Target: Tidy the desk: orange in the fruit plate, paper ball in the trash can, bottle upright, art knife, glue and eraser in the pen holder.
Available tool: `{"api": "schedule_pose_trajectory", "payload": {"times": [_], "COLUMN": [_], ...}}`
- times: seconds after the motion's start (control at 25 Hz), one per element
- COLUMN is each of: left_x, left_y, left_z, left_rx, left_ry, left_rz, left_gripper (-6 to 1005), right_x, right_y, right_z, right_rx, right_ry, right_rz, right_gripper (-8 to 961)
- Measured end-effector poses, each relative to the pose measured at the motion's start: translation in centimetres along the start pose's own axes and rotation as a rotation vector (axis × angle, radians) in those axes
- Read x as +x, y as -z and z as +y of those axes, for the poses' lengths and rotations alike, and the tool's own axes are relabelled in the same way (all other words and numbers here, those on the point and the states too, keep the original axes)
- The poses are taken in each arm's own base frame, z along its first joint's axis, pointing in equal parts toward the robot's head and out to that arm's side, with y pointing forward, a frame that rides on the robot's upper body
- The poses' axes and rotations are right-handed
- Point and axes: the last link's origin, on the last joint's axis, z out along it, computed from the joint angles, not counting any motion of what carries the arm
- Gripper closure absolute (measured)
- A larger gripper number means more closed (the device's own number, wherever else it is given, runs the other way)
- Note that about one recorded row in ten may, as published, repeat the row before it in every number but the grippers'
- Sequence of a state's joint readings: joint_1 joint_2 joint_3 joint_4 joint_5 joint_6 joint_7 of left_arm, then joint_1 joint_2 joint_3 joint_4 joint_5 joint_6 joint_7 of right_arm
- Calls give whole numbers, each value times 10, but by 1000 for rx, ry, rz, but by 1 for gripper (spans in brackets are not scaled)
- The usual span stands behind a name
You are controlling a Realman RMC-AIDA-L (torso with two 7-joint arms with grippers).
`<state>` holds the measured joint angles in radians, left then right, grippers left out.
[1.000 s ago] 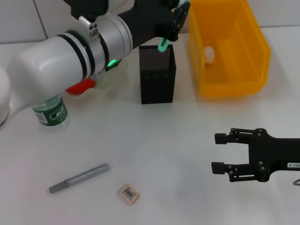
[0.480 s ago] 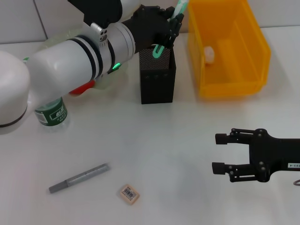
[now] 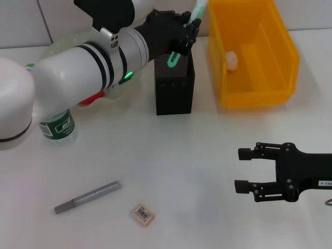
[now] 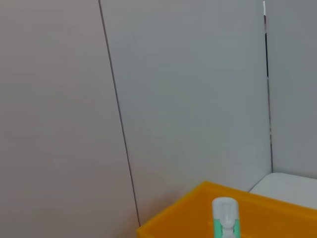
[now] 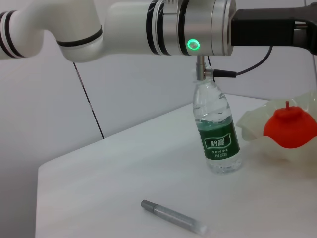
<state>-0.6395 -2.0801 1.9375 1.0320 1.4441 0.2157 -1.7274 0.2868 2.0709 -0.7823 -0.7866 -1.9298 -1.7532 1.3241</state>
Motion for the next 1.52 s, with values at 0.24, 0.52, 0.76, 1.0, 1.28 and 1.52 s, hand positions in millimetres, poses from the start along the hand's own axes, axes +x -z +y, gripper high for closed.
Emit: {"api": "schedule_pose_trajectory", "payload": {"times": [0.24, 0.52, 0.76, 1.0, 1.28, 1.52], "left_x": [0, -1, -1, 1, 18, 33], "left_y": [-1, -5, -5, -5, 13, 63], "left_z": [0, -2, -3, -1, 14, 30], "left_rx": [0, 2, 1, -9, -112, -324], "left_ry": [3, 5, 17, 17, 12, -37], "left_rz": [-1, -14, -13, -7, 61, 11], "left_gripper": [788, 785, 784, 678, 453, 199], "right_x": [-1, -2, -4, -4, -3, -3], "right_y": [-1, -1, -2, -2, 0, 5], "right_z": [0, 1, 1, 1, 1, 0], "right_rx": [-4, -12, -13, -14, -13, 8], "right_ry": [1, 0, 6, 5, 4, 4], "right_rz": [-2, -5, -7, -7, -6, -12], "right_gripper": [151, 151, 151, 151, 151, 151]}}
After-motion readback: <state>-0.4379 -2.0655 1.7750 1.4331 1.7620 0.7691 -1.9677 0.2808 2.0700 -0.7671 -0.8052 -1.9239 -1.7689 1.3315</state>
